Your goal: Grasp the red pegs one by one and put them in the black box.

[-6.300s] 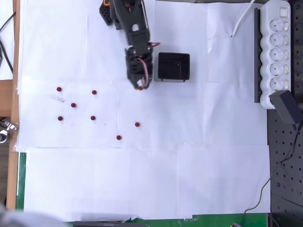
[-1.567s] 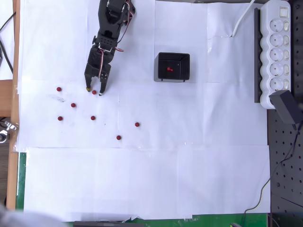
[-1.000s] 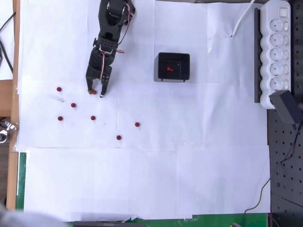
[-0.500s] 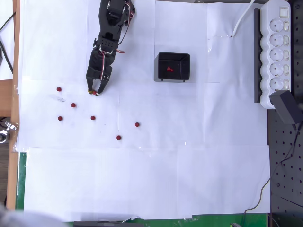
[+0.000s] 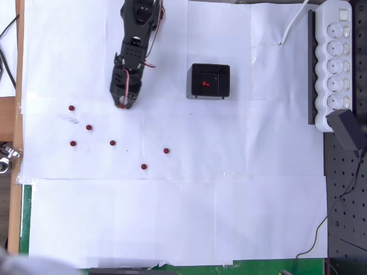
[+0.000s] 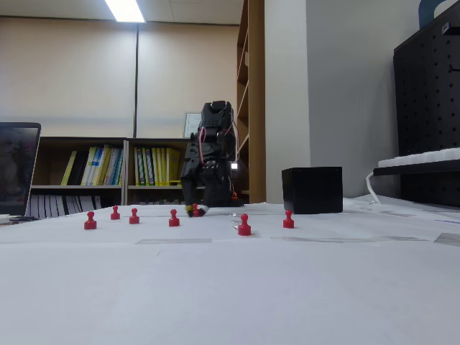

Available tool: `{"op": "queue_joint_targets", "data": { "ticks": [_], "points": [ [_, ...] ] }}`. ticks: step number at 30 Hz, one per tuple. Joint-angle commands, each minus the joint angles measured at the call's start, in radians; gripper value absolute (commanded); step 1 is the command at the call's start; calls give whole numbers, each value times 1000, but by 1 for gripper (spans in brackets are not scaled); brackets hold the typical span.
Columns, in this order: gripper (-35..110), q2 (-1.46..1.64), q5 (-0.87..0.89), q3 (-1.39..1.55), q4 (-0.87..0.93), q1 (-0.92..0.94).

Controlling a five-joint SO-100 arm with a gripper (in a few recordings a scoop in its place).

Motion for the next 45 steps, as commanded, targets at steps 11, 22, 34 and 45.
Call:
{"op": "queue_joint_targets", "data": {
  "ticks": [11, 22, 34, 45],
  "points": [
    [0, -63, -442, 838, 925, -607],
    [0, 141, -615, 867, 848, -882],
    [10, 233, -566, 612, 664, -873],
    [20, 15, -543, 857, 772, -716]
  ]
}}
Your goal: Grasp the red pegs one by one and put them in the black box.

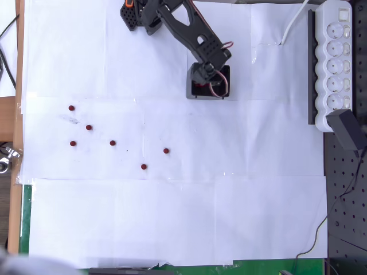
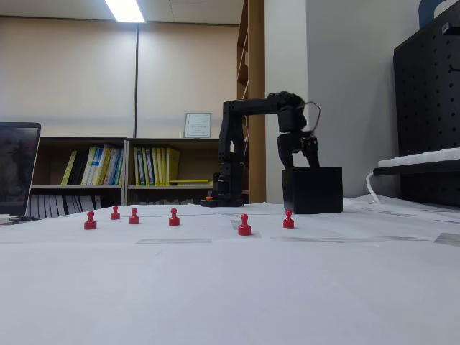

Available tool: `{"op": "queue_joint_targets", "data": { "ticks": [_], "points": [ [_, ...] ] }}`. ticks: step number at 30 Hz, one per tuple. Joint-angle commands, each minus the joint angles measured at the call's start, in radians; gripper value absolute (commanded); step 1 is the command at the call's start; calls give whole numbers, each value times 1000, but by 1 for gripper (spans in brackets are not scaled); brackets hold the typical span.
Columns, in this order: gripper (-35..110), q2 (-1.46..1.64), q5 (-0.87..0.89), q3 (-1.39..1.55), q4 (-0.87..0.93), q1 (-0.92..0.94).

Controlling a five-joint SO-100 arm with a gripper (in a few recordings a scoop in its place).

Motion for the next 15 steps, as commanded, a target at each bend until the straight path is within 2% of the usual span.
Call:
{"op": "queue_joint_targets", "data": {
  "ticks": [1, 4, 8, 15],
  "points": [
    [20, -202, 34, 155, 40, 83],
    [20, -293, 126, 107, 18, 210],
    [20, -373, 295, -130, -87, 434],
    [20, -492, 663, -723, -601, 891]
  ]
}}
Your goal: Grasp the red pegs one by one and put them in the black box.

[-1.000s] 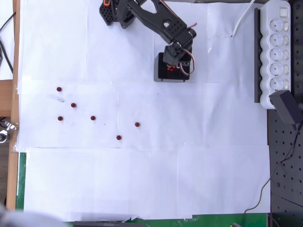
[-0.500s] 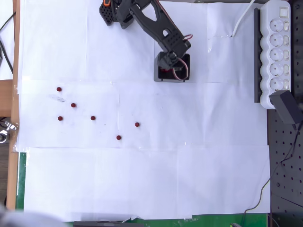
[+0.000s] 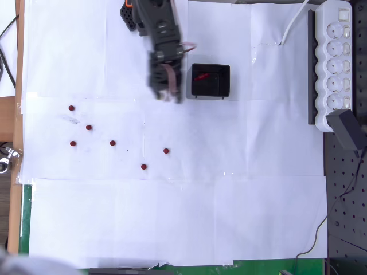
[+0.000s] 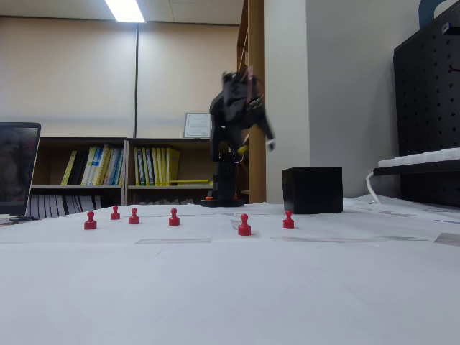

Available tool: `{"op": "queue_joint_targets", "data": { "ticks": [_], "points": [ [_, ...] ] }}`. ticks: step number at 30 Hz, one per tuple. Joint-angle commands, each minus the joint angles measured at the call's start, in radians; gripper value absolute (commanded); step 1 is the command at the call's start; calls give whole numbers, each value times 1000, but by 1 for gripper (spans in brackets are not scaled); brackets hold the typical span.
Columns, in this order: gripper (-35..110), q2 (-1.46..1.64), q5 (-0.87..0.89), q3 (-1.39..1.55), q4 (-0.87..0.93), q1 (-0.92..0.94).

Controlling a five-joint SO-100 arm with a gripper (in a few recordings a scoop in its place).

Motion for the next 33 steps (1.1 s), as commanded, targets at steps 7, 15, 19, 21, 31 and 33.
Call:
{"op": "queue_joint_targets", "data": {
  "ticks": [7, 15, 19, 21, 31, 33],
  "points": [
    [20, 71, 287, -327, -653, 405],
    [20, 319, 347, -362, -991, 558],
    [20, 396, 342, -348, -1086, 591],
    [20, 423, 339, -334, -1095, 597],
    [20, 577, 333, -261, -1223, 632],
    [20, 606, 331, -230, -1223, 637]
  ]
}}
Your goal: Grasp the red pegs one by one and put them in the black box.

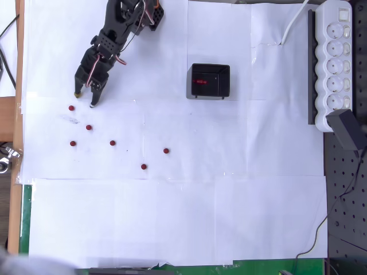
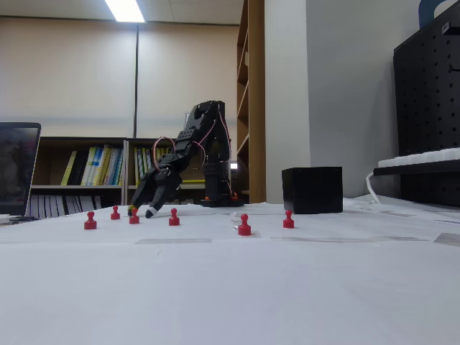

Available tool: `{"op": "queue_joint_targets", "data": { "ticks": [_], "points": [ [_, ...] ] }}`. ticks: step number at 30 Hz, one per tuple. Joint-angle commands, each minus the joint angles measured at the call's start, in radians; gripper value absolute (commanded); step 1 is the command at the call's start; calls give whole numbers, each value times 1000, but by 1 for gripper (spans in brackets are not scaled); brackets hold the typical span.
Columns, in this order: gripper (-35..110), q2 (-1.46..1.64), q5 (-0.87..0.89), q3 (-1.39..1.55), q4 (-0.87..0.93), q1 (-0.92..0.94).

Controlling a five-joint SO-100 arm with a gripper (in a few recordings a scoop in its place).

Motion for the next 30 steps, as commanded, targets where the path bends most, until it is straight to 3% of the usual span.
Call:
{"op": "queue_joint_targets", "data": {
  "ticks": [1, 30],
  "points": [
    [20, 67, -11, 74, -12, 31],
    [19, 209, -23, 178, -63, 20]
  ]
}}
